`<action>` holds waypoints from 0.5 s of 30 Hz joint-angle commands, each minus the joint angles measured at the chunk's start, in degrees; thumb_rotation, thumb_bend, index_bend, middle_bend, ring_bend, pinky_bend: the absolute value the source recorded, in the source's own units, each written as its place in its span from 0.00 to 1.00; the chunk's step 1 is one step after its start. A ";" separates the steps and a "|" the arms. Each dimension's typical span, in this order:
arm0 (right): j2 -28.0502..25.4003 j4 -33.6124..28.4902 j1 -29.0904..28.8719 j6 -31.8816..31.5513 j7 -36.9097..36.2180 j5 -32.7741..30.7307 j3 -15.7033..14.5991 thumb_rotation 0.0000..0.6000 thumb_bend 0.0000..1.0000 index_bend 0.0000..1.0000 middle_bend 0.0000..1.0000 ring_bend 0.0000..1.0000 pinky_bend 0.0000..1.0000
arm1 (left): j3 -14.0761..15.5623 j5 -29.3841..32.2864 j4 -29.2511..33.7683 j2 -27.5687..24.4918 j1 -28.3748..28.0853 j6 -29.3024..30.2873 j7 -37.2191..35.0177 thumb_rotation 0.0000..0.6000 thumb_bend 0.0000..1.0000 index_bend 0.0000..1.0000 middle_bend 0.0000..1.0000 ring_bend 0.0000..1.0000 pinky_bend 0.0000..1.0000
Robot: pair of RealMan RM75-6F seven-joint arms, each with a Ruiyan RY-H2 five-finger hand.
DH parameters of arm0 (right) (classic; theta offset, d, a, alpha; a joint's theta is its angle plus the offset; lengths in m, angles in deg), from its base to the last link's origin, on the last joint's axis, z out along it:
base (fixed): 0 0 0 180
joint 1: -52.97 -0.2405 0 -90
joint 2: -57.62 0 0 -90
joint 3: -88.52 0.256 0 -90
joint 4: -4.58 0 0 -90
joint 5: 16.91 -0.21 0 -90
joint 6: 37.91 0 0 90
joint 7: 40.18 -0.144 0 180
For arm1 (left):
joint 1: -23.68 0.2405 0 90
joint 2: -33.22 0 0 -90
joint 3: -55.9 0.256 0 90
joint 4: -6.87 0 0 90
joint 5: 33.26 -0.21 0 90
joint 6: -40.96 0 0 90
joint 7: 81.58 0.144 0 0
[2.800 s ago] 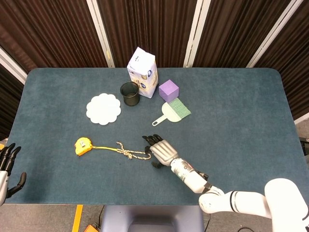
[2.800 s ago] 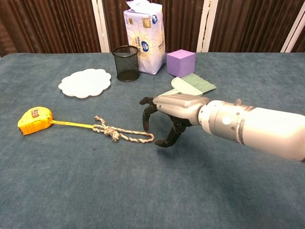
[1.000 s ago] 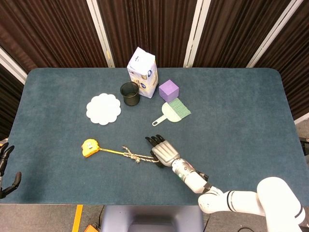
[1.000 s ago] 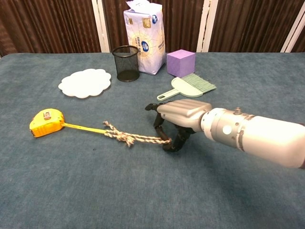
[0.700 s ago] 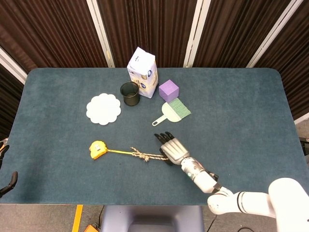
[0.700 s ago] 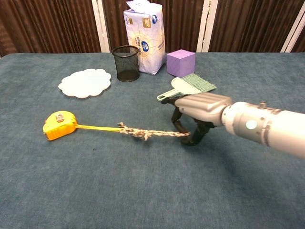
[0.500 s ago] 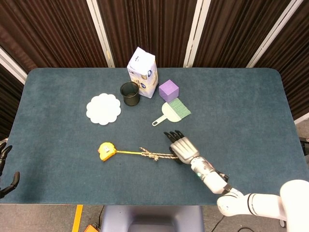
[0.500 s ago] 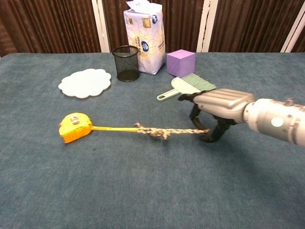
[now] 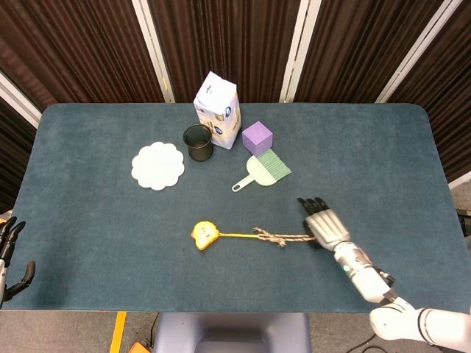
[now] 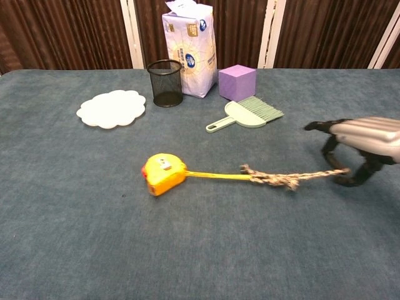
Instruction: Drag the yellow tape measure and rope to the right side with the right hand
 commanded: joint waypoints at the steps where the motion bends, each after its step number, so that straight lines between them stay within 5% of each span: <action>1: -2.77 3.64 3.92 -1.31 -5.56 1.49 -1.47 1.00 0.44 0.82 0.01 0.00 0.00 | -0.05 0.07 -0.01 0.04 0.05 0.10 0.06 1.00 0.47 0.05 0.00 0.00 0.07; 15: -5.86 16.17 12.86 -3.07 -19.52 1.07 0.02 1.00 0.44 0.83 0.01 0.00 0.00 | 0.08 -0.09 0.39 0.22 -0.28 -0.54 1.03 1.00 0.47 0.05 0.00 0.00 0.07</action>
